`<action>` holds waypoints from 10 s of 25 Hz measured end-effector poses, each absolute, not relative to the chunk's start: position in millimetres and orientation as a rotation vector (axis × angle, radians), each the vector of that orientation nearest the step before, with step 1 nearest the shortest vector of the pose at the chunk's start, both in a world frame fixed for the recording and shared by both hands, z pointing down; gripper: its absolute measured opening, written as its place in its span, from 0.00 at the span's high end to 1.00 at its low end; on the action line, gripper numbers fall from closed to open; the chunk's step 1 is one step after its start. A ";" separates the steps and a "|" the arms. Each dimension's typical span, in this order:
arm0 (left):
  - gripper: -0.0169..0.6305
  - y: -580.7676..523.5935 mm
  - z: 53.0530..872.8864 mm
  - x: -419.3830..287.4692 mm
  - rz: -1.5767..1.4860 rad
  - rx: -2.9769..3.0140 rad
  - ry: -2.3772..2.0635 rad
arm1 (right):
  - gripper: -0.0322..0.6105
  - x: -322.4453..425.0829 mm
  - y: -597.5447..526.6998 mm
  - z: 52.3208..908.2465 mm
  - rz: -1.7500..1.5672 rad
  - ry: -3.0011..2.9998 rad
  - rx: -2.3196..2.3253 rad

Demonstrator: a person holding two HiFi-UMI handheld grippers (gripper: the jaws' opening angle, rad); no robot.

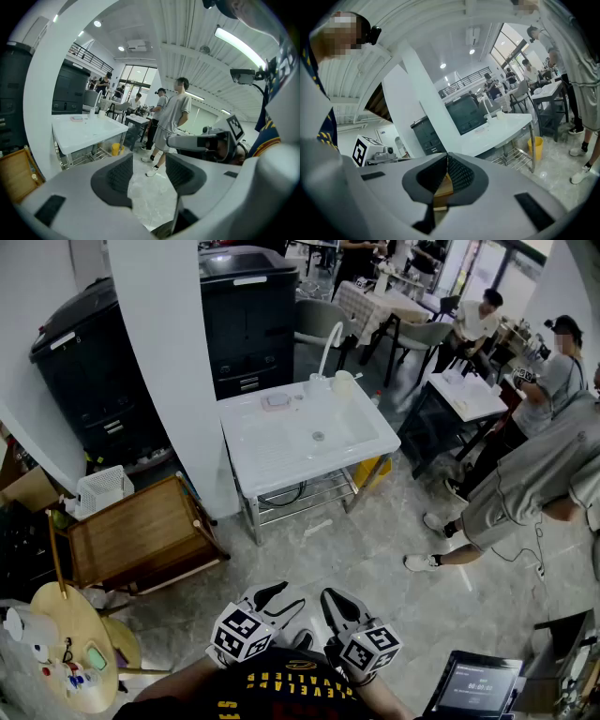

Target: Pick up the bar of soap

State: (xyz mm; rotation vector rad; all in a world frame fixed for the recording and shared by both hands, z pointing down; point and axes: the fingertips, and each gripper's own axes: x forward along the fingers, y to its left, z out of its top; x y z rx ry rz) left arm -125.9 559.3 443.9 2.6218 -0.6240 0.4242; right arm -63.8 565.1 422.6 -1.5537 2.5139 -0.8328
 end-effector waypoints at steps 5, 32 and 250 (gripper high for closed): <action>0.62 567.6 441.9 -108.2 0.430 2.622 -0.638 | 0.92 -46.6 572.7 422.3 -0.839 2.517 -1.539; 0.62 535.7 450.2 -38.7 0.456 2.616 -0.706 | 0.92 15.8 539.4 431.1 -0.810 2.589 -1.474; 0.49 -257.4 652.7 -74.4 2.009 2.572 -1.121 | 0.92 84.7 -39.7 543.1 -1.437 2.453 -1.491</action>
